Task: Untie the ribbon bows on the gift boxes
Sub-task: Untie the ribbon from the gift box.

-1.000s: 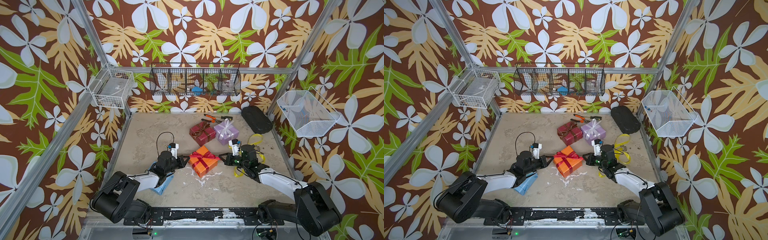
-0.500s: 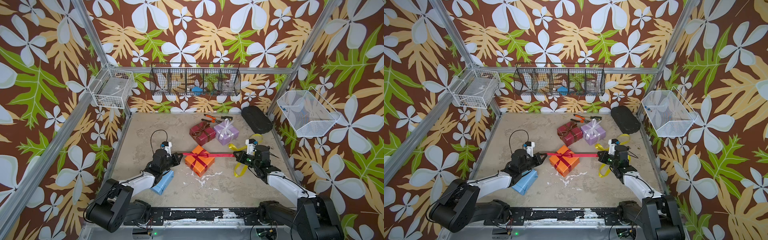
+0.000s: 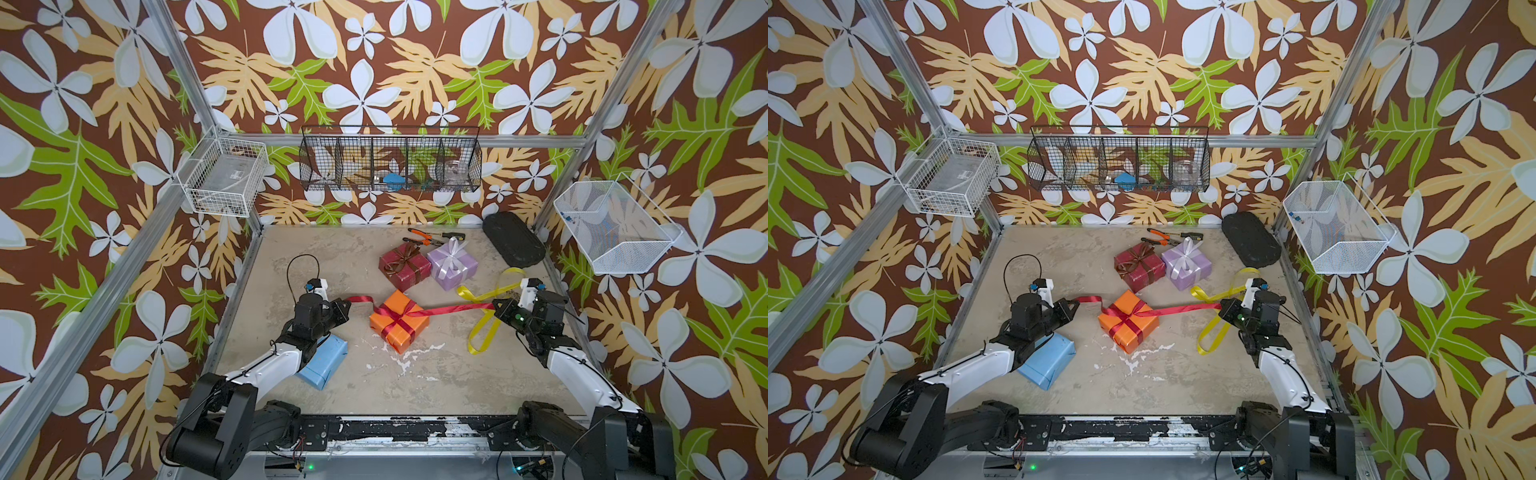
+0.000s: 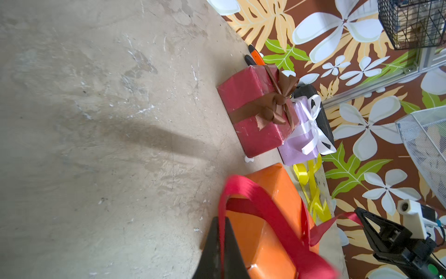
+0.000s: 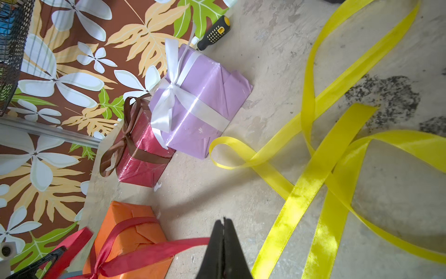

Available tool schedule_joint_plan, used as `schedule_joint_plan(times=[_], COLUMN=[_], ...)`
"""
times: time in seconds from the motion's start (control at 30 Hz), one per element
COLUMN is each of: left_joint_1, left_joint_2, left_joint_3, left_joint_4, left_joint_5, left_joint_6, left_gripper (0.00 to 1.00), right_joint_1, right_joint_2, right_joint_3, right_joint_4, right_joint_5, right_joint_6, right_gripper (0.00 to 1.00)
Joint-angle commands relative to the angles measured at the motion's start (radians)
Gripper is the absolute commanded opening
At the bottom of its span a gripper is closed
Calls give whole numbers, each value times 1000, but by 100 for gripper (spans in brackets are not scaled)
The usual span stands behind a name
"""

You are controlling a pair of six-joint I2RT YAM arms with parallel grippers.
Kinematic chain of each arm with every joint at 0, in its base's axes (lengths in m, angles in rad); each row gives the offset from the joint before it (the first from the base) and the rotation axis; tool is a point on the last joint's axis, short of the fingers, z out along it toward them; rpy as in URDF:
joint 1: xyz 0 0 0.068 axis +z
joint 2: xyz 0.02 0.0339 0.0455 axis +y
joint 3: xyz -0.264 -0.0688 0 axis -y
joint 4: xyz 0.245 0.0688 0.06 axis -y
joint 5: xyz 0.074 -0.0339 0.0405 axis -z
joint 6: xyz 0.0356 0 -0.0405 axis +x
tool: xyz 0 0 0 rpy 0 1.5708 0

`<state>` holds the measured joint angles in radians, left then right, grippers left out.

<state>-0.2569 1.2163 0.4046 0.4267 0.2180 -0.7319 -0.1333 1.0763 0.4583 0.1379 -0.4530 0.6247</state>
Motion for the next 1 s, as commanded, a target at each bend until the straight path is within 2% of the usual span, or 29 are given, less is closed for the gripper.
schedule_joint_plan(times=[0.0, 0.17, 0.2, 0.23, 0.27, 0.3, 0.37, 0.5, 0.57, 0.63, 0.7, 0.83, 0.97], left_joint_1=[25, 37, 36, 37, 37, 37, 37, 38, 36, 36, 28, -23, -44], left_joint_2=[-17, -54, -54, -54, -51, -48, -42, -34, -41, -43, -38, -8, 49], left_joint_3=[-11, -24, -24, -21, -18, -18, -18, -15, -18, -17, -4, 50, 118], left_joint_4=[-15, -28, -28, -28, -25, -24, -16, -35, -32, -10, -3, -5, -10], left_joint_5=[-26, -56, -50, -37, -21, -9, 13, 0, 0, 37, 69, 98, 37], left_joint_6=[-16, -17, -11, -3, 3, 2, -1, 1, 0, -4, -11, 32, 65], left_gripper=[0, 0, 4, 20, 46, 67, 99, 100, 100, 100, 100, 100, 100], right_joint_1=[-4, -3, -3, -4, -2, -1, 16, 94, 126, 170, 231, 339, 484], right_joint_2=[-1, 14, 18, 22, 30, 35, 32, 4, 3, 6, 6, 3, 20], right_joint_3=[5, 0, -4, -2, 4, 11, 28, 64, 76, 86, 101, 96, 91], right_joint_4=[-8, 24, 42, 50, 56, 48, 4, -95, -124, -152, -200, -207, -187], right_joint_5=[-15, -61, -85, -110, -133, -164, -143, -1, 13, 24, 96, 66, 63], right_joint_6=[-16, -10, -12, -16, -26, -31, -52, -111, -124, -141, -174, -183, -167], right_gripper=[0, 0, 0, 0, 16, 41, 97, 100, 100, 100, 100, 100, 98])
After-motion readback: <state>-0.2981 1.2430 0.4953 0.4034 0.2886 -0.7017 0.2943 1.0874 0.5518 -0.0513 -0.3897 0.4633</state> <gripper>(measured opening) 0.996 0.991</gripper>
